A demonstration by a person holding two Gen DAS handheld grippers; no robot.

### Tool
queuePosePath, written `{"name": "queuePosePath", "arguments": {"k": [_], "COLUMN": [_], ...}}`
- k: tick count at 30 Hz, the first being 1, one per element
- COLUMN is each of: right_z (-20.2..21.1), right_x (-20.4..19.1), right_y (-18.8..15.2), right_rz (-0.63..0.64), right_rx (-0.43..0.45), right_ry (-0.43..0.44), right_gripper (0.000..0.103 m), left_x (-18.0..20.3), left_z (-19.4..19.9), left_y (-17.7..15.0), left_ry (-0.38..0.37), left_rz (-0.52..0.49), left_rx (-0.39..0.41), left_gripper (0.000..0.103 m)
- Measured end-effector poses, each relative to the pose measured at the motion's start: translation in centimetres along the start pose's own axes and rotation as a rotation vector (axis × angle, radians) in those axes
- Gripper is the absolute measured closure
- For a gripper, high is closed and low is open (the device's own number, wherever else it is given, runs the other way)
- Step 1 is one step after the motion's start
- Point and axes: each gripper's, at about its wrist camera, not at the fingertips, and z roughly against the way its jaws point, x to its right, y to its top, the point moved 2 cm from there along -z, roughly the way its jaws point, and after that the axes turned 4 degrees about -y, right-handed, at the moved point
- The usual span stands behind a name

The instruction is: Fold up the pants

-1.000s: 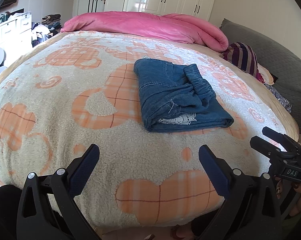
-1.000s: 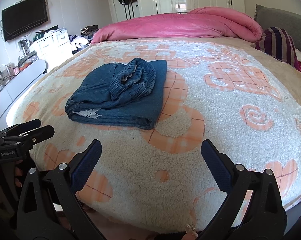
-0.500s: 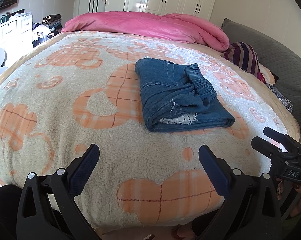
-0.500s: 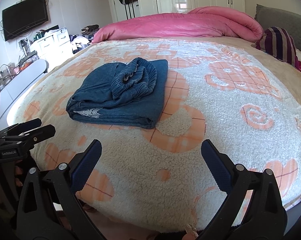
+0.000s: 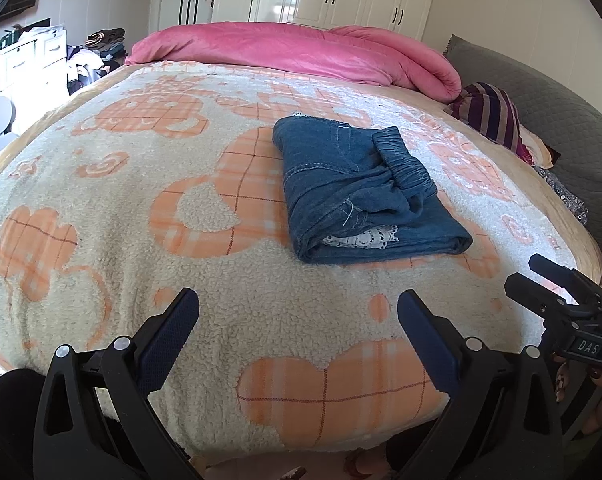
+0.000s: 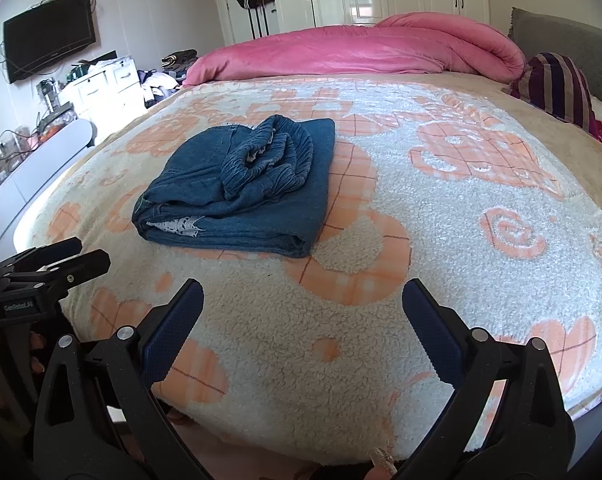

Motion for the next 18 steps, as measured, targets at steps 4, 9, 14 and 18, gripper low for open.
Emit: {"name": "queuePosePath", "arguments": {"k": [4,9,14,18], "right_z": [-0.03,-0.05,-0.22,-0.2], "right_x": [0.05,0.05,-0.03,-0.1], "right_y": [-0.01,-0.03,-0.15,-0.18], "right_rz": [-0.001,-0.001,-0.003,0.0], "right_rx": [-0.002,-0.003,-0.009,-0.009], "right_ry": [0.0,0.001,0.001,-0.001], "right_gripper": [0.009,0.009,0.009,0.009], "left_x": [0.0,0.04,0.14,0.33], "left_z": [-0.04,-0.12,-0.15,-0.09], "left_y": [0.01,0.0,-0.03,-0.04], "left_ry": [0.007,0.013,-0.005,-0.001], "left_rz": [0.0,-0.004,-0.009,-0.021], "left_rx": [-0.003,-0.006,-0.01,-0.012], "left_gripper": [0.004,0.004,0.004,0.004]}}
